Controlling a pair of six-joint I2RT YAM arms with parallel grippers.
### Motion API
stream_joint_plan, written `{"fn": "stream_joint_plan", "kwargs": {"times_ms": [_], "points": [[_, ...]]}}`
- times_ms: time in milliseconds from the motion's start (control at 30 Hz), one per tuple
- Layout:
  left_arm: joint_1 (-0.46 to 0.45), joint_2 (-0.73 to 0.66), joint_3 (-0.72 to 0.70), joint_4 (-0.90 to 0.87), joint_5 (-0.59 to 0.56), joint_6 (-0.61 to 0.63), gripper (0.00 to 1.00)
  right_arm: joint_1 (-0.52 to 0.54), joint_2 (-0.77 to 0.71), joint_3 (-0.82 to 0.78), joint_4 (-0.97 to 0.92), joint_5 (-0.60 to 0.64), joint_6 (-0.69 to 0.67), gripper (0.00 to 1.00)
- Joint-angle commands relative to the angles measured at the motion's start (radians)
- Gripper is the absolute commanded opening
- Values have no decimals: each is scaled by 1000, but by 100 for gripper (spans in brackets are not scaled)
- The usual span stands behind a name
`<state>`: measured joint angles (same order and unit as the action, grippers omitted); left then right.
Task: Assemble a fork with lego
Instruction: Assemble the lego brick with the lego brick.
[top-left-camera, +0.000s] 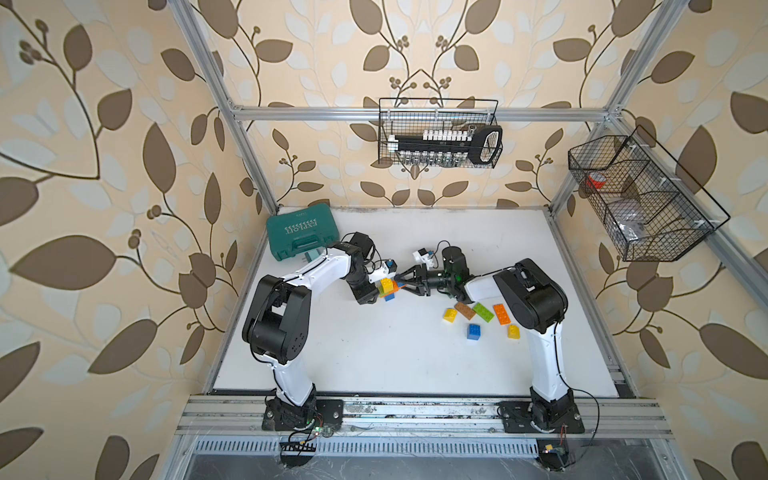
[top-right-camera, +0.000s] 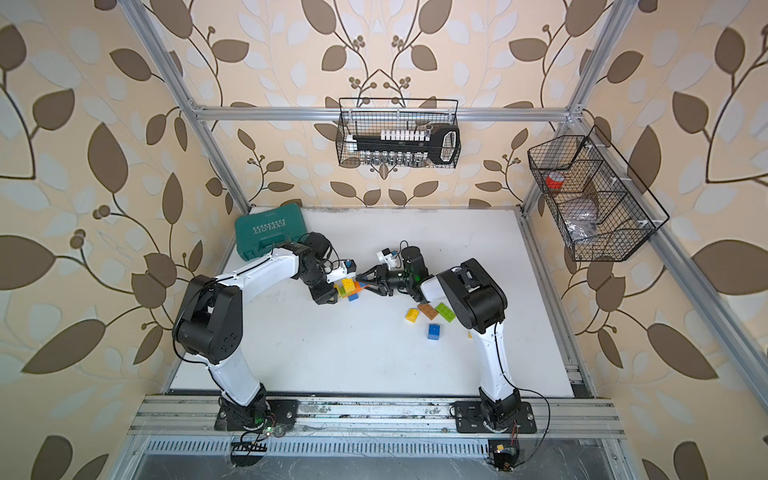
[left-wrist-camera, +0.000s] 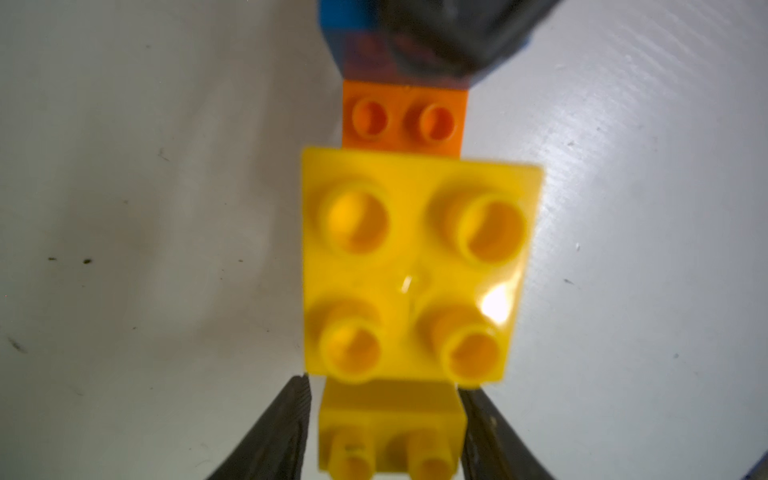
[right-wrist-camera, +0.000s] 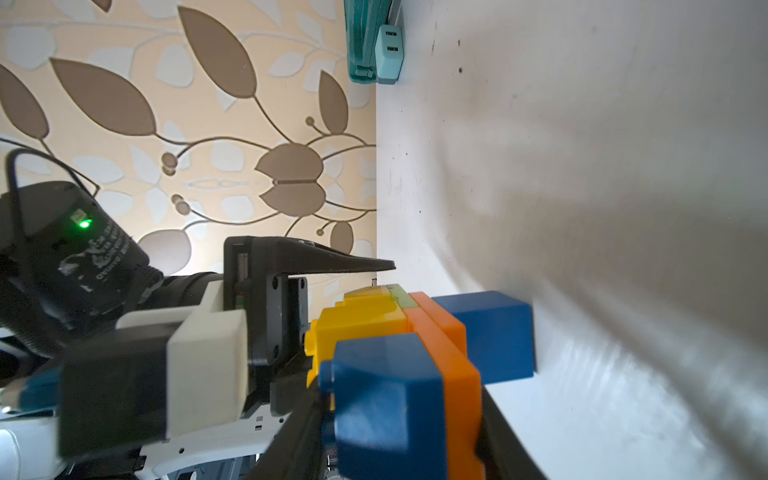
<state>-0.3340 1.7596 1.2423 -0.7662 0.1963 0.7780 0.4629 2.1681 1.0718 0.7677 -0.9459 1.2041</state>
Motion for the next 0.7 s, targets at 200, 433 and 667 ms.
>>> {"fn": "stream_joint_plan", "kwargs": {"times_ms": [200,433,667], "points": [[45,-134,-61,117,89,-104,76,-5,-18,-62,-96,62,-24,53],[115,-231,-137,192,185,-192,78,-5,-70,-75,-125,62,-96,72],[167,-293,-206,267,229,-252,78,-7,-162,-79,-267,73,-253,80]]}}
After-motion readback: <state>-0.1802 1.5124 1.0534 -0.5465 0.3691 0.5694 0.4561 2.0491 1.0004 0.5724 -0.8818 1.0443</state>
